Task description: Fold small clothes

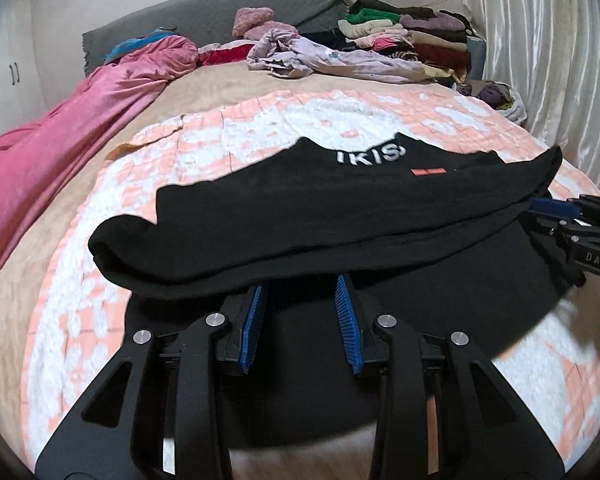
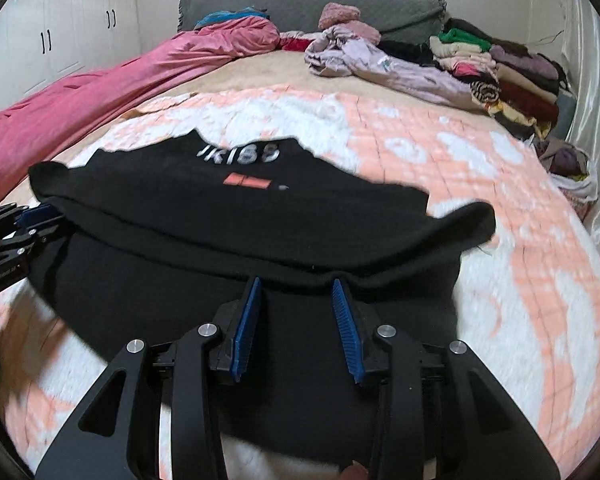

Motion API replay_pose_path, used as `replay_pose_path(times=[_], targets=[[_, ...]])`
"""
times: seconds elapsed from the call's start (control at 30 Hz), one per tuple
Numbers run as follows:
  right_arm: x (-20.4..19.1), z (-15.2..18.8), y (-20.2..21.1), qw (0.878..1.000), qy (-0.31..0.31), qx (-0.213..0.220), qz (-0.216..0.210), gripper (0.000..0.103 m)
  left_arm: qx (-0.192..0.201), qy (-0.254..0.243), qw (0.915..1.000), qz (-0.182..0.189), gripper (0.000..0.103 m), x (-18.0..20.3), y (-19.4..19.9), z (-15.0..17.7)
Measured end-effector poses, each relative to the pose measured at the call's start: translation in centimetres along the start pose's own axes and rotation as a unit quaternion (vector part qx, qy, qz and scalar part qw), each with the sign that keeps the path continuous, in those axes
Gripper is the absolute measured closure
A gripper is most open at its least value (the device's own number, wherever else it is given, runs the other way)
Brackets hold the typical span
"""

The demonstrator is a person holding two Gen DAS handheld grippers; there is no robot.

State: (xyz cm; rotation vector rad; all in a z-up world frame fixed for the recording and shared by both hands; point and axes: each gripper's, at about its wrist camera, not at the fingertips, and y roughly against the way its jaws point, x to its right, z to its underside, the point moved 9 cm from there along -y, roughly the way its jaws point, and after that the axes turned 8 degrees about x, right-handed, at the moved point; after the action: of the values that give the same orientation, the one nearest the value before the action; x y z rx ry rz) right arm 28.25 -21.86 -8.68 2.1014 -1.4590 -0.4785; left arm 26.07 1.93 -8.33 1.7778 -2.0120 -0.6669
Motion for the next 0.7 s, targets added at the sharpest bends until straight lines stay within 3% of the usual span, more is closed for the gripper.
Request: replay_pose_path(times=[0.13,0.37,0.5,0.7], targets=[[0.8,-1.9,-1.0,1.000,0.003,0.010,0.006,0.068,-0.007,0.022,0.9997,-0.010,0.077,-1.3,-1.6,-1.2],[2.3,-4.6,-3.6,1.000,-0.007,0.007,0.019,0.067,-0.014,0.119,0.9927,-0.013,0.077,-4.1,-4.1,-2.8],[3.6,-5.2,-5.0,0.999,-0.037,0.000,0.021,0.066,0.006,0.165,0.9862,-0.016,0.074,-5.7,-4.1,-4.1],[6.3,-5.4,-5.8,0.996,-0.083,-0.003,0.044,0.065,0.044,0.189,0.9805,-0.031,0.068,-9.1,-2.2,-4.7]])
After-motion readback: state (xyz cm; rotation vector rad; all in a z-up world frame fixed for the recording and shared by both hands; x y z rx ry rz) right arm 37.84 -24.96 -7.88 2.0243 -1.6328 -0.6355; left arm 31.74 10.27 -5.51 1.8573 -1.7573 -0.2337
